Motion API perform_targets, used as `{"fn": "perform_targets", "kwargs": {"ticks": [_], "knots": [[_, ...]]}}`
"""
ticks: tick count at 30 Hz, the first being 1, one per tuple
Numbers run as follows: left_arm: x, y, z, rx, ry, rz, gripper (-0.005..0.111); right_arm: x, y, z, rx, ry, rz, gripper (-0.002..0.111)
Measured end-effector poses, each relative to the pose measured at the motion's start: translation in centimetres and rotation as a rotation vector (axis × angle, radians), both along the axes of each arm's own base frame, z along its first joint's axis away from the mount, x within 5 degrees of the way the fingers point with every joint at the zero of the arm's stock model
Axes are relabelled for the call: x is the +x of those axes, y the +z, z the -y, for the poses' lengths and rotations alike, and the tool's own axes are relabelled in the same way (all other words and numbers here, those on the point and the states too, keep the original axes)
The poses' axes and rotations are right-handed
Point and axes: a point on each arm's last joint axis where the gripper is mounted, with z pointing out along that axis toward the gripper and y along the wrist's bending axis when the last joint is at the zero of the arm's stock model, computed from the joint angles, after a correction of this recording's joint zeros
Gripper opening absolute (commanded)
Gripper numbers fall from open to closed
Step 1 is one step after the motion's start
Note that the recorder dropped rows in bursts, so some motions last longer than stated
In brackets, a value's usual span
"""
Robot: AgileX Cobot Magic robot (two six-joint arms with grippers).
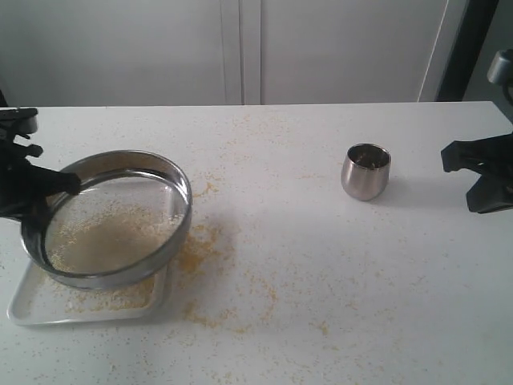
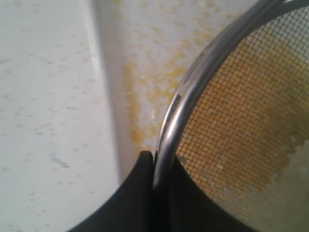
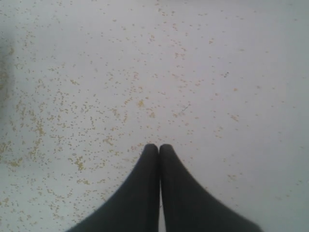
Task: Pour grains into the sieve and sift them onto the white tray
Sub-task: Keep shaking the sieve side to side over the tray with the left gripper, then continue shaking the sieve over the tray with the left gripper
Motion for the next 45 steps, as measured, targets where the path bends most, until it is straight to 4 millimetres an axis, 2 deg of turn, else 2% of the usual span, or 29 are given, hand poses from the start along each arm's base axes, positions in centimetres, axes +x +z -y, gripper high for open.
{"fn": "perform_targets", "kwargs": {"ticks": [3,4,6,9,11,15,16,18,19,21,22,23,25,28,29,32,33,36,37,39,42,44,45], "knots": [[0.3,-0.4,-2.5,-0.027,0.188,-0.024,0.0,0.0,0.0,0.0,0.0,0.0,0.0,0.0],[0.3,-0.6,-2.8,-0.041,0.215,-0.037,0.0,0.0,0.0,0.0,0.0,0.0,0.0,0.0],[0.2,-0.7,-2.3,-0.063,0.177,-0.045,0.0,0.0,0.0,0.0,0.0,0.0,0.0,0.0],[0.2,-0.4,-0.1,-0.082,0.029,-0.041,0.0,0.0,0.0,0.0,0.003,-0.001,0.0,0.0],[0.3,0.0,-0.3,-0.071,0.022,-0.033,0.0,0.0,0.0,0.0,0.003,-0.001,0.0,0.0],[0.7,-0.4,-3.7,-0.068,0.205,-0.056,0.0,0.0,0.0,0.0,0.003,-0.001,0.0,0.0],[0.7,-0.6,-4.0,-0.074,0.221,-0.071,0.0,0.0,0.0,0.0,0.003,-0.001,0.0,0.0],[0.7,-0.9,-3.6,-0.096,0.191,-0.093,0.0,0.0,0.0,0.0,0.003,-0.001,0.0,0.0],[0.5,-0.9,-1.7,-0.124,0.078,-0.104,0.0,0.0,0.0,0.0,0.003,-0.001,0.0,0.0],[0.6,-0.8,-0.9,-0.094,0.013,-0.098,0.0,0.0,0.0,0.0,0.003,-0.001,0.0,0.0],[0.6,-0.8,-1.2,-0.076,0.048,-0.104,0.0,0.0,0.0,0.0,0.003,-0.001,0.0,0.0],[0.6,-0.9,-3.1,-0.032,0.159,-0.115,0.0,0.0,0.0,0.0,0.003,-0.001,0.0,0.0],[0.7,-1.3,-4.0,-0.035,0.187,-0.136,0.0,0.0,0.0,0.0,0.003,-0.001,0.0,0.0],[0.7,-1.0,-0.5,-0.076,-0.011,-0.12,0.0,0.0,0.0,0.0,0.003,-0.001,0.0,0.0],[0.7,-1.0,-0.5,-0.053,0.01,-0.124,0.0,0.0,0.0,0.0,0.003,-0.001,0.0,0.0],[1.0,-1.9,-3.6,-0.005,0.195,-0.152,0.0,0.0,0.0,0.0,0.003,-0.001,0.001,0.0],[1.0,-2.1,-3.4,-0.018,0.186,-0.162,0.0,0.0,0.0,0.0,0.003,-0.001,0.001,0.0],[1.0,-1.9,-0.5,-0.079,0.053,-0.149,0.0,0.0,0.0,0.0,0.003,-0.001,0.001,0.0],[1.1,-1.8,-0.3,-0.072,0.038,-0.139,0.0,0.0,0.0,0.0,0.003,-0.001,0.001,0.0],[1.1,-1.9,-0.6,-0.037,0.058,-0.133,0.0,0.0,0.0,0.0,0.003,-0.001,0.001,0.0],[1.2,-1.9,-2.6,-0.028,0.196,-0.138,0.0,0.0,0.0,0.0,0.003,-0.001,0.001,0.0],[1.2,-1.9,-2.8,-0.054,0.205,-0.144,0.0,0.0,0.0,0.0,0.003,-0.001,0.001,0.0],[1.2,-1.8,-2.2,-0.077,0.165,-0.142,0.0,0.0,0.0,0.0,0.003,-0.001,0.001,0.0]]}}
